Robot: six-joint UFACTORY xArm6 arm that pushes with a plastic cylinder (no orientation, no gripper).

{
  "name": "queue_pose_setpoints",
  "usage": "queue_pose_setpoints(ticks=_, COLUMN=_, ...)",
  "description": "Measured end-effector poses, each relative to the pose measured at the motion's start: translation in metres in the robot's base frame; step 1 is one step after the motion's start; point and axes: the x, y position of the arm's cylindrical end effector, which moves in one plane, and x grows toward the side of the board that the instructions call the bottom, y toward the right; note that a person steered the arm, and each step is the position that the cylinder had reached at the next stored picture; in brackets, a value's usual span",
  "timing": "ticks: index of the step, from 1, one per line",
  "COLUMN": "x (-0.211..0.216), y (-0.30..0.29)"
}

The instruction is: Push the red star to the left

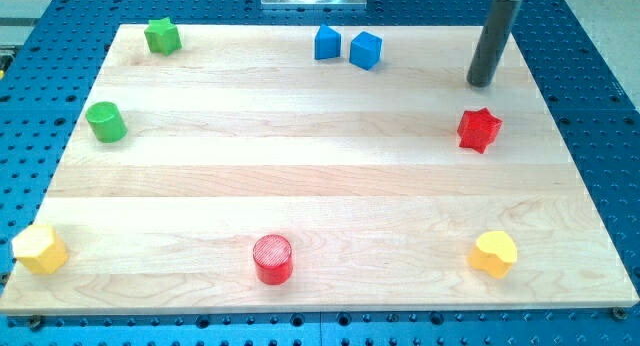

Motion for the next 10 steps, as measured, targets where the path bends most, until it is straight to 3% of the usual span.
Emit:
queue_pose_setpoints(ticks=3, x=0.061, y=0.028)
queue_pose_setpoints(ticks=5, x=0.047, y=0.031)
queue_pose_setpoints(ticks=6, x=0.065, y=0.070)
queue_pose_setpoints(ticks=7, x=0.090, y=0.016)
queue_pose_setpoints(ticks=9, x=0.134, y=-0.148)
queue_pose_setpoints(ticks=10, x=0.135, y=-0.056)
